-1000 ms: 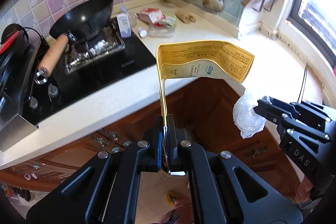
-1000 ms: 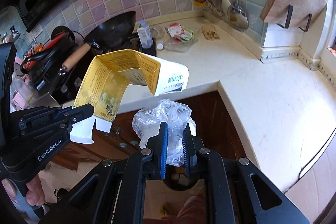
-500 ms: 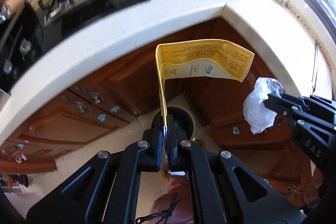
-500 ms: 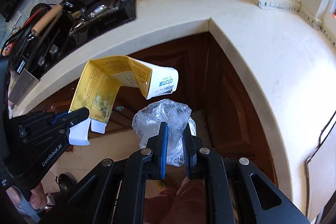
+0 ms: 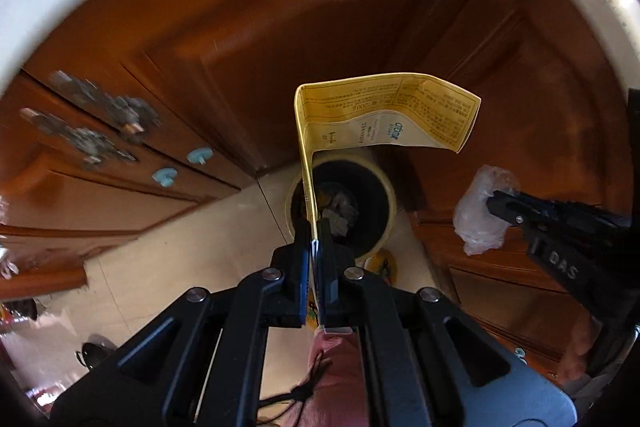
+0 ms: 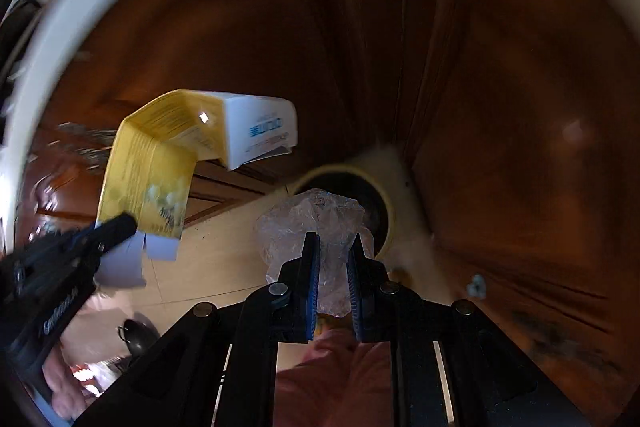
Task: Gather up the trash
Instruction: 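Carry the yellow carton and plastic bag down over the bin and open both grippers, then raise both tools back up toward the counter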
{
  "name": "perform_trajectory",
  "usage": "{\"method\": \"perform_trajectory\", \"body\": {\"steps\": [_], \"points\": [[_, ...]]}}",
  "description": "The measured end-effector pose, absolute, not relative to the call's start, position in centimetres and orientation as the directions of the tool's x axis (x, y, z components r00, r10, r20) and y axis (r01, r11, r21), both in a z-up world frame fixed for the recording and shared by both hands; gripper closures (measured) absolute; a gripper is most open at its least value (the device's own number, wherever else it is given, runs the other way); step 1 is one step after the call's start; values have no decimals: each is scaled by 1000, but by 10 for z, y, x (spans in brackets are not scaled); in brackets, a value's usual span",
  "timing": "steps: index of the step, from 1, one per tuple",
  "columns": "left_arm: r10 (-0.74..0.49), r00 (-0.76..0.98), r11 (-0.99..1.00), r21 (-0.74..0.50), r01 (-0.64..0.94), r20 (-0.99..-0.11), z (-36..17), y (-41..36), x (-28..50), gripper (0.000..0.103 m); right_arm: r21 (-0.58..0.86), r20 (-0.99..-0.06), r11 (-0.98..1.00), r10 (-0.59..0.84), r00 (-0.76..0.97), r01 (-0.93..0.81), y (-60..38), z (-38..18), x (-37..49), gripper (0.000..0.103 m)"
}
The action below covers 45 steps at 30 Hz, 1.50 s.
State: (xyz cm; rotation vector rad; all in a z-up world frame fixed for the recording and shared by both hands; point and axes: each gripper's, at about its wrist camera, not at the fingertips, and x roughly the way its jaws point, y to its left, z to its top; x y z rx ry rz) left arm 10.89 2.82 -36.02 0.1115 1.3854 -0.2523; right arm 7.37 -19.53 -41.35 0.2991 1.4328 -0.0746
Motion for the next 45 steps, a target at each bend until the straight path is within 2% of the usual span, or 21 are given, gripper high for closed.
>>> {"method": "perform_trajectory", "body": {"steps": [9,14,16,17,19,20,21,22,32,45], "points": [[-71,60,971,-55,232,-996,-492,18,126,102,126,-992,963,116,57,240,-196,-528,96,90],[-71,39,967,-59,248,-997,-534,6,128,102,134,-991,961,136,8,241,-194,-576,98,88],[-84,26,960,-73,272,-996,-547,0,128,97,135,-990,959,142,-8,251,-196,-587,98,81],[-97,7,954,-91,287,-995,-554,-3,128,91,129,-991,959,136,-14,252,-198,-594,100,73],[-94,-23,946,-96,309,-995,-565,-8,126,75,106,-994,961,113,-13,255,-197,-603,97,59],[-89,-25,942,-92,321,-996,-569,-11,125,62,98,-995,961,103,-6,257,-196,-605,97,55],[-78,-17,939,-79,335,-997,-571,-13,124,54,97,-995,962,101,-2,257,-197,-606,97,54],[-64,-6,936,-62,347,-998,-572,-15,124,53,95,-995,962,100,-5,256,-198,-607,98,54],[-34,22,950,-25,310,-999,-557,3,122,53,83,-996,971,87,-7,224,-191,-589,93,54],[-54,106,977,-31,210,-993,-463,42,88,53,55,-997,994,60,-46,96,-156,-521,80,54]]}}
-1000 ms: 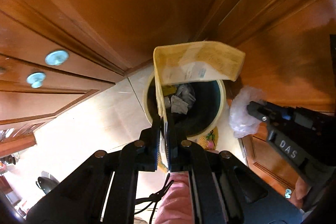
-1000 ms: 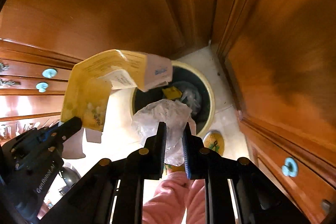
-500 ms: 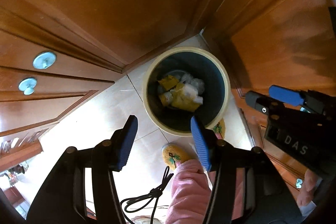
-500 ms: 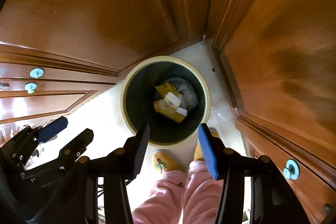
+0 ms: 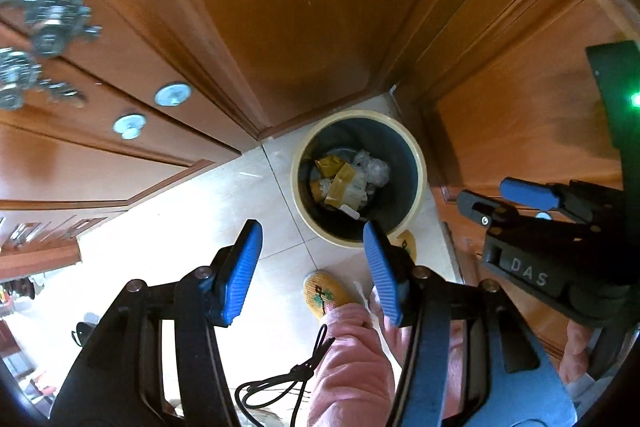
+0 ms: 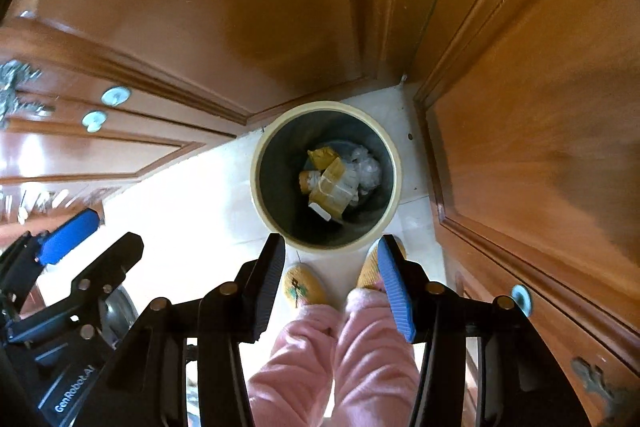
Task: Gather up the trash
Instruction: 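Raise both tools back up toward the counter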
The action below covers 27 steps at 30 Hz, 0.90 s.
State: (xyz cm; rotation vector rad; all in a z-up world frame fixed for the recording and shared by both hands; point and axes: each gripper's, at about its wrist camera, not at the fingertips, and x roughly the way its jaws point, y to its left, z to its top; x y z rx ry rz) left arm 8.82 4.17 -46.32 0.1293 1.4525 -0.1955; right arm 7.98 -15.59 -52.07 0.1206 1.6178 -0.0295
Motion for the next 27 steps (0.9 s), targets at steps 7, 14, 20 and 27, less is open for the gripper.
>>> {"method": "perform_trajectory", "body": {"steps": [7,14,20,27], "points": [[-78,166,980,-45,196,-983,-408,44,70,53,44,-997,999,44,-55,14,-138,-474,62,54],[-109,213,974,-62,216,-971,-356,35,59,53,42,-999,999,42,-25,-9,-139,-414,48,54],[-110,287,961,-27,276,-952,-290,20,51,53,44,-997,999,43,60,28,-157,-340,42,54],[-108,397,949,24,314,-911,-214,18,51,53,44,-981,998,34,191,51,-167,-255,39,54]]}}
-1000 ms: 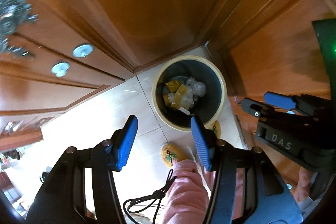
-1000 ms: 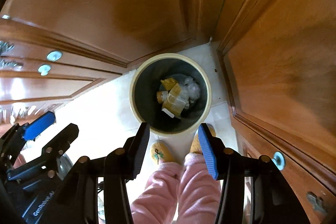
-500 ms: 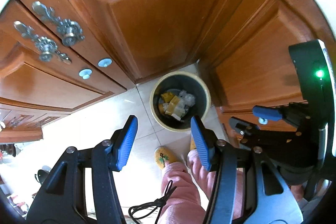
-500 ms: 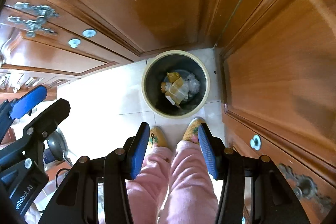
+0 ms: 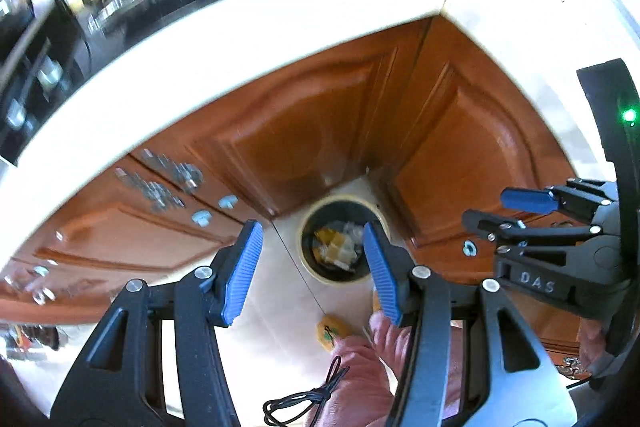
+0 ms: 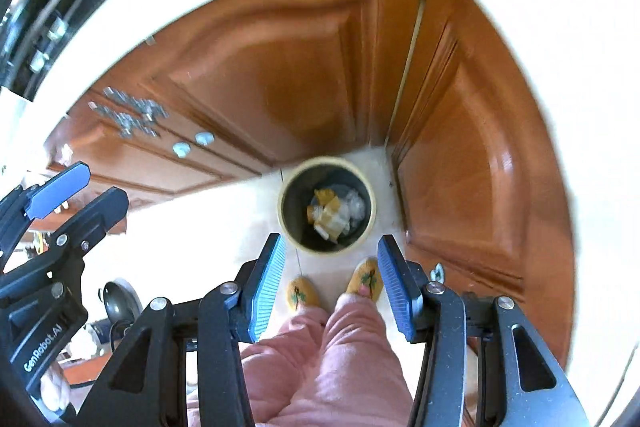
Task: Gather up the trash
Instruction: 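Raise both tools back up toward the counter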
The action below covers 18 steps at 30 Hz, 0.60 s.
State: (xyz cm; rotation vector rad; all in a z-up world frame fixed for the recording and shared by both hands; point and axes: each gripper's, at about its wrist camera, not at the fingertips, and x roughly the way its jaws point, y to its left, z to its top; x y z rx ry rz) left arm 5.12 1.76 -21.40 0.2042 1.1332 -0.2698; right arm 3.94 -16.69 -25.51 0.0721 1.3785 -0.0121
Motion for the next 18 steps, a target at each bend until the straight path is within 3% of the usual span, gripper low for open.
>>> {"method": "perform_trajectory", "body": {"steps": [11,18], "points": [[-129,563,919,116,378,-816,-111,14,52,53,52,-919,995,14,395,85,-166,-135,43,54],[-175,610,917,98,387,-773,-69,16,63,53,46,-851,991,-28,524,129,-165,-69,43,54]]}}
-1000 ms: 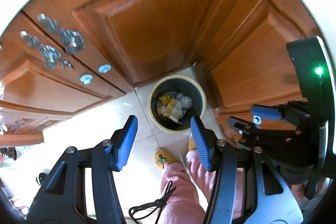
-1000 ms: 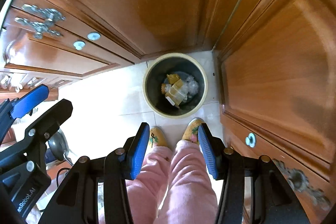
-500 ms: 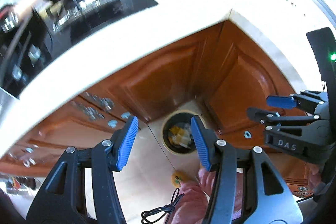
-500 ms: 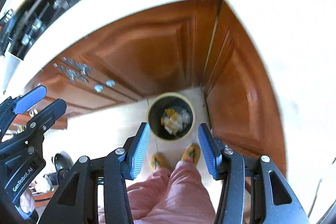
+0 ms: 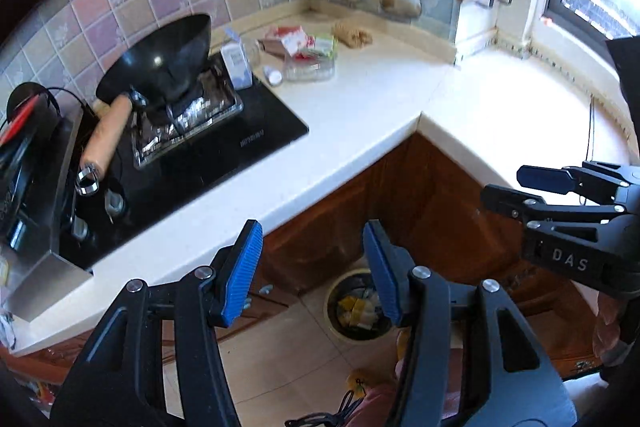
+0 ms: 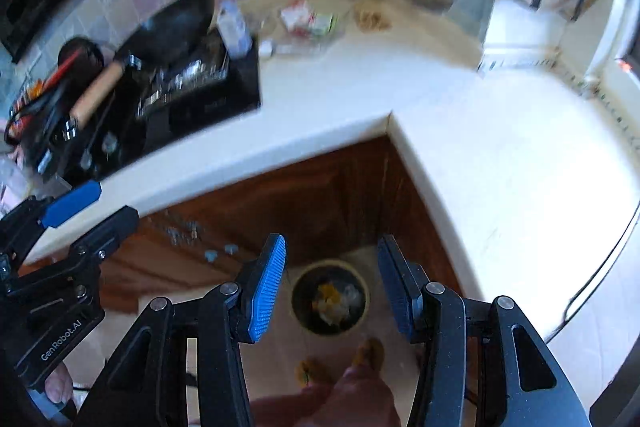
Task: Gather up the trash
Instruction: 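Raise both tools back up toward the counter, then grasp the white milk carton with the left gripper while the right gripper grasps the strawberry drink carton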
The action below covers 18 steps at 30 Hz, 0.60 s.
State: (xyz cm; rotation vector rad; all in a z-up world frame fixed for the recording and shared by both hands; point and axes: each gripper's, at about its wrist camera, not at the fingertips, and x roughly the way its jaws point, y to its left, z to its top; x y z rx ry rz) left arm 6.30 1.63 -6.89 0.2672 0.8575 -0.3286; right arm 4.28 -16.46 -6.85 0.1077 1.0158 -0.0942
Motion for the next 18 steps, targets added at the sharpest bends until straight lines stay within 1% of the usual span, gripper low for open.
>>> {"method": "perform_trajectory", "body": {"steps": [3,9,13,18], "points": [[-198,631,919,82,386,-750,-50,21,71,53,28,-822,989,-62,566,149,-169,-41,46,54],[-237,660,926,41,376,-713,-19,29,99,53,54,-786,981,-75,614,188,-185,-4,61,54],[-235,665,937,17,349,-709,-14,31,127,53,54,-766,981,-78,638,185,-196,11,85,54],[-194,664,958,6,287,-722,-23,32,175,53,59,-755,986,-59,653,157,-207,14,131,54]]}}
